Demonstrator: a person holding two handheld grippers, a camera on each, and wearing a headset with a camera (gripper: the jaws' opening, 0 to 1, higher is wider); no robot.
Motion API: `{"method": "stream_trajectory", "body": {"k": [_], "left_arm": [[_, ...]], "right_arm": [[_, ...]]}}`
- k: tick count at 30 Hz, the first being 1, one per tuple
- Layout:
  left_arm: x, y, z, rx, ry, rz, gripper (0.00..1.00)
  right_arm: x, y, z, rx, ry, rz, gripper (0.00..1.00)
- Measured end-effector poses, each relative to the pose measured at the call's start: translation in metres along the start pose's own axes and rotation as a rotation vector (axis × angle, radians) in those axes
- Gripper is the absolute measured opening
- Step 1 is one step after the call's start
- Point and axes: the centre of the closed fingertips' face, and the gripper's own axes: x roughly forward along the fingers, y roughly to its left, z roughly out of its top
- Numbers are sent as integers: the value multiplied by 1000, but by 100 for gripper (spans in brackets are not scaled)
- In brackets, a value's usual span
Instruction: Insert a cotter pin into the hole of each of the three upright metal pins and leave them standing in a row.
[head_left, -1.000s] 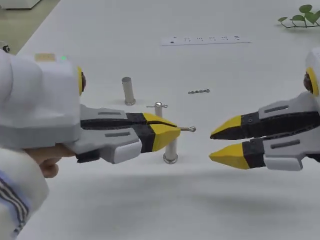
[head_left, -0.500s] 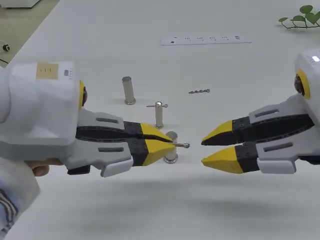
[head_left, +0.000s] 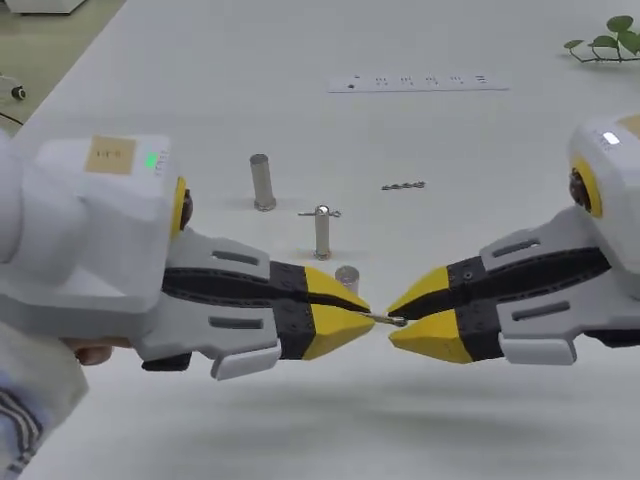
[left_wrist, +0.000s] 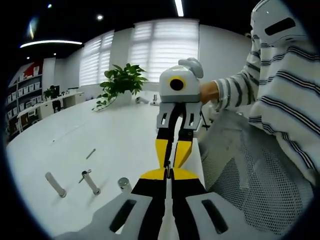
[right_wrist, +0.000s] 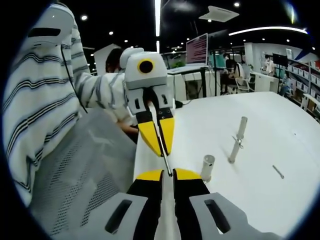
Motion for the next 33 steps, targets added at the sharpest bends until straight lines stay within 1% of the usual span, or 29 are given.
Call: {"method": "stream_trajectory", "body": {"k": [3,5,7,10,12,13,15,16,17,19,22,25,30,33], "left_arm": [[2,-2,-1,4,2,-11,0],[2,-3,-2,5,7,-17,0],[3,-4,-4,-11,12,-23,0],[4,-6,-7,-15,27,-34,0],[5,-7,-12,-15,45,-40,0],[5,-8,-18,-11,69,-44,0],[7,-10,-27,-11,106,-54,0],[8,-11,-27,-2,106,-55,0],[9,-11,-28,-7,110,-57,0],[9,-13,-30,-1,123,-61,0],[9,-13,-30,-7,125,-60,1],[9,-13,-28,-34,119,-56,1],[9,-10,-25,-35,101,-46,1],[10,-6,-23,-39,86,-23,2]], "right_arm": [[0,0,-1,-4,2,3,7],[0,1,-3,-14,16,9,6],[0,2,-5,-26,29,15,6],[0,4,-8,-48,46,29,5],[1,5,-9,-75,63,33,5],[1,6,-10,-96,71,37,5],[3,7,-11,-104,82,45,5],[4,8,-13,-114,94,50,5],[5,9,-16,-126,109,55,5],[4,9,-17,-126,112,58,4],[3,8,-18,-123,113,58,4],[1,6,-17,-133,108,52,4],[-1,2,-16,-134,92,32,3],[-2,-1,-15,-129,85,19,3]]}}
